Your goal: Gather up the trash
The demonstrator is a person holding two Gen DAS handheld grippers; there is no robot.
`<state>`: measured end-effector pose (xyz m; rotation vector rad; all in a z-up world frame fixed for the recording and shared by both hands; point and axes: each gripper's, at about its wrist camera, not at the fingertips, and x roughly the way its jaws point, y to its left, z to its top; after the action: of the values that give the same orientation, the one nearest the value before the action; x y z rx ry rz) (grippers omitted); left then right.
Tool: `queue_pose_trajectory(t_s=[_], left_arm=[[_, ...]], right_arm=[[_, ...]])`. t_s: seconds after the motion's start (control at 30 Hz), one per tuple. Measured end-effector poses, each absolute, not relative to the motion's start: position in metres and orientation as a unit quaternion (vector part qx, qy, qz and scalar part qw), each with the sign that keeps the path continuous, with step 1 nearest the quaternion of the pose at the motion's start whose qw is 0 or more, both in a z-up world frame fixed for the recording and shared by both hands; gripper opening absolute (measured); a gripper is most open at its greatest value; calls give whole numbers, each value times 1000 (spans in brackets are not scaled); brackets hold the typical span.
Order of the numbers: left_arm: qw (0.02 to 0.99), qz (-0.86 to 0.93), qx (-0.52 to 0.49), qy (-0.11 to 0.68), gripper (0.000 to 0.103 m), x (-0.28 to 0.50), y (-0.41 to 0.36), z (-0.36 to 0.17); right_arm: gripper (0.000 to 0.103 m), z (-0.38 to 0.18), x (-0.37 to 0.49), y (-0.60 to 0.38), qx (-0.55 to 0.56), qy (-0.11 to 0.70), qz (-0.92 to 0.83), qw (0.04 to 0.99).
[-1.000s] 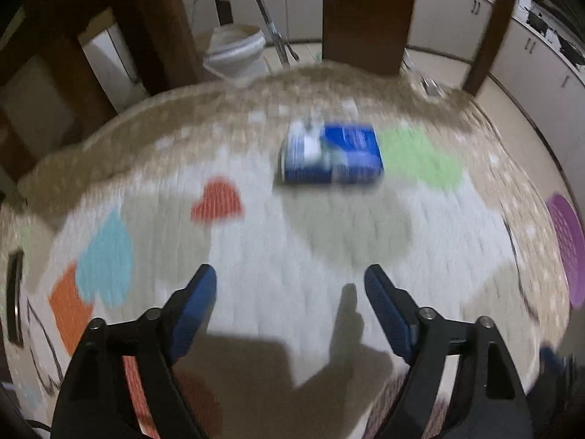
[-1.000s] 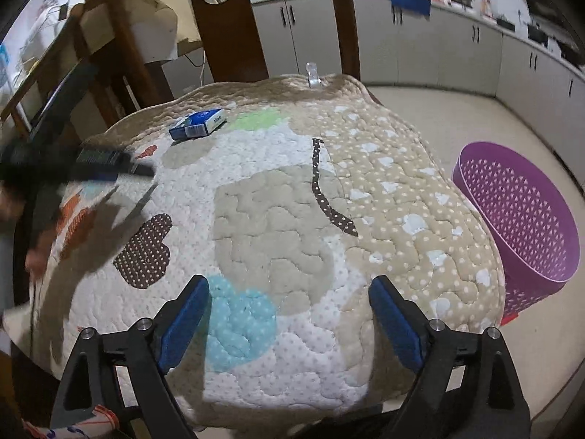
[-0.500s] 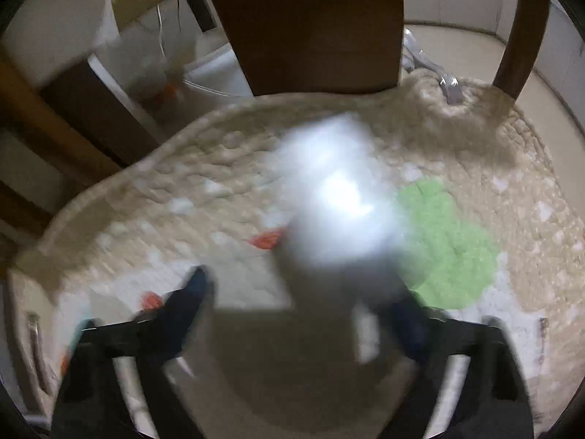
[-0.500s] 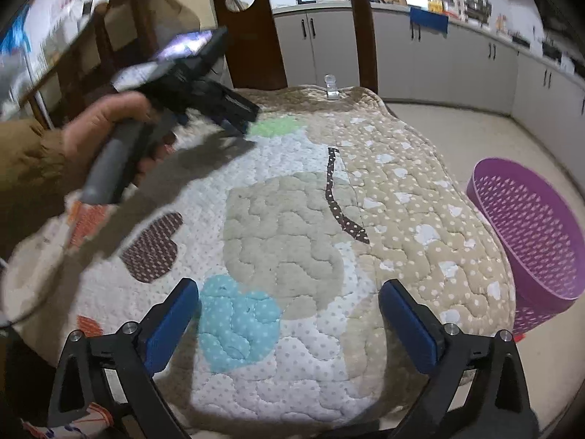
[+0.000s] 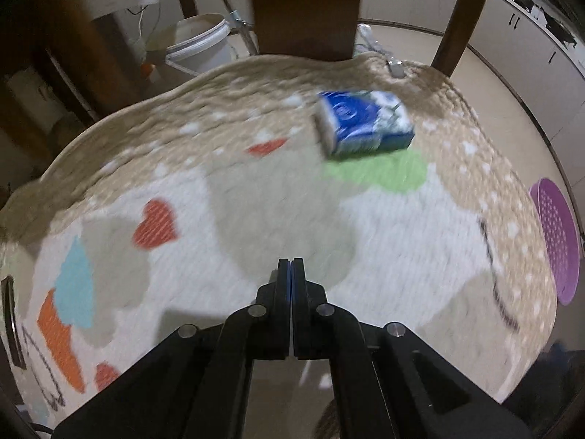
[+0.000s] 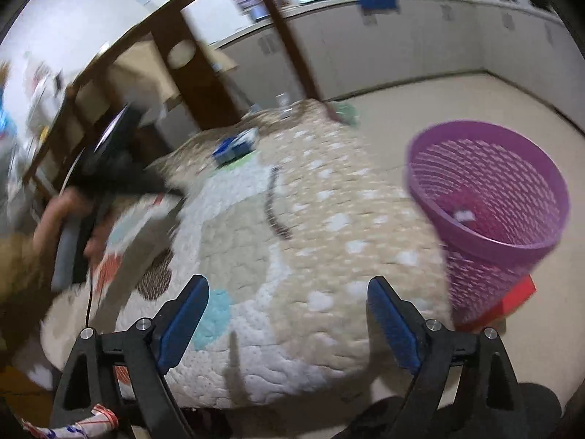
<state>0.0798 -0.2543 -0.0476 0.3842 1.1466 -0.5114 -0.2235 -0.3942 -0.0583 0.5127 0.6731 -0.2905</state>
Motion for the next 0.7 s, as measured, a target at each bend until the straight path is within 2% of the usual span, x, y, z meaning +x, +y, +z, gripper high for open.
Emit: queue_pose_trajectory(t_s=[0.07, 0.13, 0.2, 0.43, 0.7], left_arm=[[795, -228, 183, 531, 10, 77, -238, -41], [800, -224, 172, 530, 55, 80, -225, -36], [815, -219, 147, 516, 71, 76, -214, -25], [812, -217, 74, 537, 76, 102, -257, -25], [825, -208, 149, 505, 81, 132, -351, -44]], right_arm=[[91, -49, -245, -412, 277, 307, -162, 896], [91, -41, -274, -433, 302, 284, -189, 890], [92, -36, -302, -453, 334, 262, -215, 879], [92, -47, -375, -500, 443, 203, -267, 831], [92, -60, -367, -499, 453, 217, -251, 827]])
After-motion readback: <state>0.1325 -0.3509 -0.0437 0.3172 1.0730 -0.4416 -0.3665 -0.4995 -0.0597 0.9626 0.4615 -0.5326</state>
